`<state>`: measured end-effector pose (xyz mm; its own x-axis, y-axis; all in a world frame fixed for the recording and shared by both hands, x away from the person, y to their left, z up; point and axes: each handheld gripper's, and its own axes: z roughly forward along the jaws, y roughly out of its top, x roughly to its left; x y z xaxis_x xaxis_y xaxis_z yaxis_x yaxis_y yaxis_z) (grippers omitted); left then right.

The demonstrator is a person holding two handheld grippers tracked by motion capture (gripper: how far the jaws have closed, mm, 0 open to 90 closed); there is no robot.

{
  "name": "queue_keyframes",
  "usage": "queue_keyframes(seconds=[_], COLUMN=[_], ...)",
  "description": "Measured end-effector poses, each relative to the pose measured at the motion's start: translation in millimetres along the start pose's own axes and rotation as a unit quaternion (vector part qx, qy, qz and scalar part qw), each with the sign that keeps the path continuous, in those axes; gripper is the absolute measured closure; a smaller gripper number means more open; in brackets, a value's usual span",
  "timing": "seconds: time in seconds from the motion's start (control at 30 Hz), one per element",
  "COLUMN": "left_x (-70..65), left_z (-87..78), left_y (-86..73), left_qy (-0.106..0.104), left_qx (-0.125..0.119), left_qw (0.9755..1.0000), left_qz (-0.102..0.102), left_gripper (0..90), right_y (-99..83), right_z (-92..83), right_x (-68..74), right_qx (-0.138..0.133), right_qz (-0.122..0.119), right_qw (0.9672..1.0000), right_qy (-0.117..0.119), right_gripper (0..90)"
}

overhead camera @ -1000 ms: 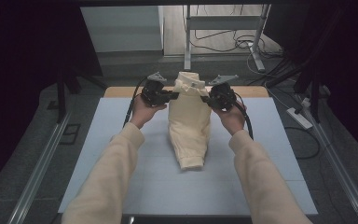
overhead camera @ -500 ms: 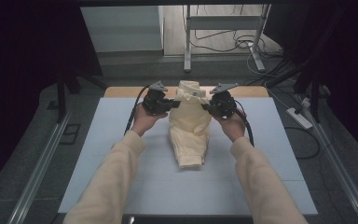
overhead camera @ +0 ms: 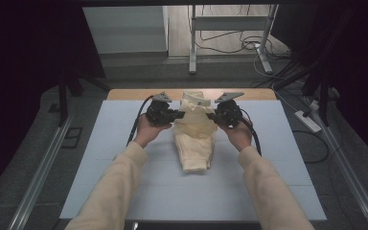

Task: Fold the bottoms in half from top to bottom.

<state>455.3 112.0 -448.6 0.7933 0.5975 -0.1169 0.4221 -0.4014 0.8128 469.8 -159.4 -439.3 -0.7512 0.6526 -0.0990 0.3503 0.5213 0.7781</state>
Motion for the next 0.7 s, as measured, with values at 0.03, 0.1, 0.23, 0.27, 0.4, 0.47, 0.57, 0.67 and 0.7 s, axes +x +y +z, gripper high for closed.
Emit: queue_keyframes(seconds=[0.03, 0.1, 0.23, 0.27, 0.4, 0.47, 0.57, 0.67, 0.7], left_x=[-0.7, -1.8, -4.3, -5.1, -7.4, -8.1, -9.2, -10.6, -11.4], left_z=[-0.1, -0.4, -1.3, -1.7, -2.6, -2.4, -1.5, -0.9, -0.8], left_y=[-1.3, -4.4, -10.8, -12.4, -19.0, -23.1, -28.1, -31.6, -32.9], left_qy=[-0.001, -0.003, -0.007, -0.007, -0.01, -0.013, -0.015, -0.014, -0.014], left_qx=[0.0, -0.001, -0.001, 0.0, 0.0, 0.002, 0.004, 0.01, 0.01], left_qw=[1.0, 1.0, 0.9999, 0.9999, 0.9999, 0.9999, 0.9998, 0.9998, 0.9998], left_qz=[-0.001, -0.004, -0.008, -0.009, -0.01, -0.011, -0.013, -0.011, -0.011], left_gripper=[83.1, 83.1, 83.1, 83.1, 83.0, 83.0, 83.0, 82.9, 82.9], right_y=[-0.7, -2.3, -5.4, -6.4, -10.3, -13.5, -17.5, -22.3, -23.7], right_z=[-0.5, -0.9, -1.2, -1.4, -1.7, -1.4, -0.7, 0.7, 0.9], right_x=[0.9, 2.9, 7.3, 9.1, 14.9, 17.2, 19.9, 22.1, 22.7], right_qx=[0.001, 0.002, 0.005, 0.007, 0.009, 0.012, 0.014, 0.015, 0.016], right_qz=[-0.001, -0.003, -0.005, -0.007, -0.009, -0.012, -0.01, -0.008, -0.006], right_qw=[1.0, 1.0, 1.0, 0.9999, 0.9999, 0.9997, 0.9996, 0.9995, 0.9994], right_qy=[0.0, 0.002, 0.005, 0.006, 0.011, 0.016, 0.021, 0.027, 0.03], right_gripper=[75.2, 75.2, 75.0, 75.0, 74.9, 74.6, 74.5, 74.3, 74.3])
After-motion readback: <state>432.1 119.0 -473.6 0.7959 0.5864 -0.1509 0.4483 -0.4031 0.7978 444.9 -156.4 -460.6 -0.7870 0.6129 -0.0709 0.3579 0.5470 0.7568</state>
